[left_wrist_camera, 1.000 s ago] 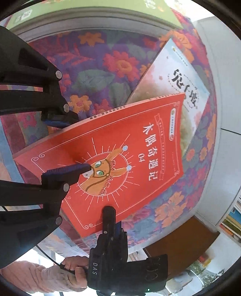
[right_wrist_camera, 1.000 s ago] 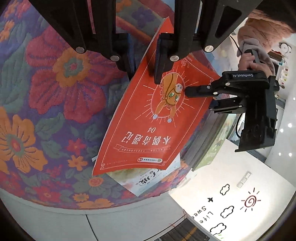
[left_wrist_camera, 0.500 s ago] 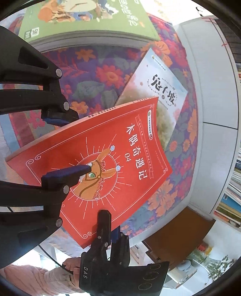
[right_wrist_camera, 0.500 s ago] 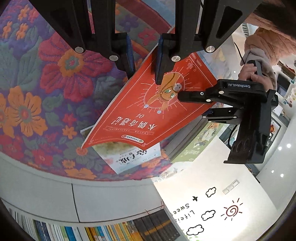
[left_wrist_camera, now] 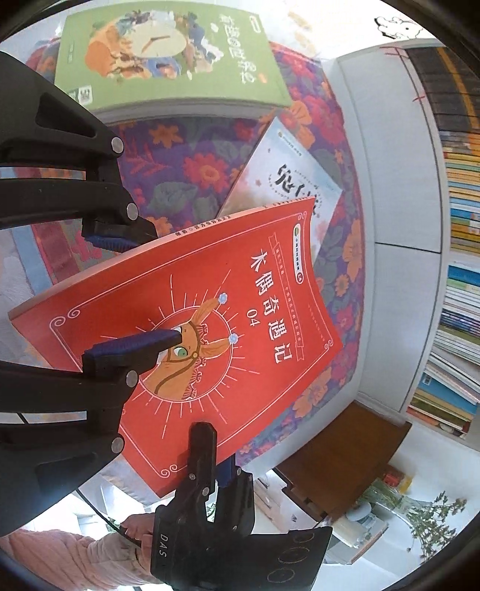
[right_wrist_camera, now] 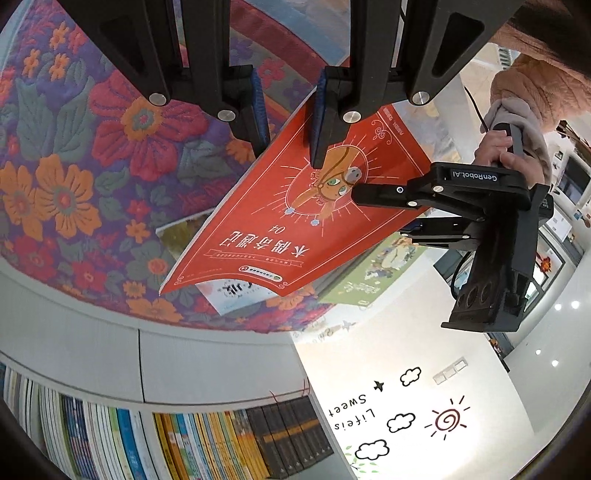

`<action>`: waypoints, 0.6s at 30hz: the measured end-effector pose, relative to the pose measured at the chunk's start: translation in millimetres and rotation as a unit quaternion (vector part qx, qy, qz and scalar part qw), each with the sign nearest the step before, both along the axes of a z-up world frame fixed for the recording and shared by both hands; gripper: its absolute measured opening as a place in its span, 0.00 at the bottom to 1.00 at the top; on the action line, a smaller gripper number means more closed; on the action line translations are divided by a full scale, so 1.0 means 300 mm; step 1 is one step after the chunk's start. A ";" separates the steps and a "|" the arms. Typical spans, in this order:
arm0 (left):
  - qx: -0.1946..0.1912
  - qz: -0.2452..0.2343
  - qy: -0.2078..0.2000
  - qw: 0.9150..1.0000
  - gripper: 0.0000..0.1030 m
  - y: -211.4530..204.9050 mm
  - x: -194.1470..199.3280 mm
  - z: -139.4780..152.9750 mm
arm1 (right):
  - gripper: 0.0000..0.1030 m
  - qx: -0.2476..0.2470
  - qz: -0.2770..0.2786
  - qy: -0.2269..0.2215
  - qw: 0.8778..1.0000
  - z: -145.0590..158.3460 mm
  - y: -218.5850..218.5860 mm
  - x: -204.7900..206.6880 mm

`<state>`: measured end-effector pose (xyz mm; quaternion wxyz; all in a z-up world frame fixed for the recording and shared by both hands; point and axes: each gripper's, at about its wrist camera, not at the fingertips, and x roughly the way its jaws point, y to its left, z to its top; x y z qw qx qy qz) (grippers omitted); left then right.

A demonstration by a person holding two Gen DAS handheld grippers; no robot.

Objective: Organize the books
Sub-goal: 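Carry the upright red book toward the stack with both grippers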

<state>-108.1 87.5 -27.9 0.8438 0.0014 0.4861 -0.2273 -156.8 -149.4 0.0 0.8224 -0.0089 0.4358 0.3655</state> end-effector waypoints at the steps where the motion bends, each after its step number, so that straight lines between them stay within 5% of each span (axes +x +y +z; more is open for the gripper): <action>1: 0.000 0.000 -0.003 1.000 0.35 0.007 -0.002 0.010 | 0.20 0.002 -0.001 -0.004 1.000 0.007 0.005 -0.006; 18: -0.023 0.037 -0.030 0.999 0.36 0.221 0.010 0.099 | 0.20 0.010 -0.007 -0.056 0.998 0.103 0.190 -0.026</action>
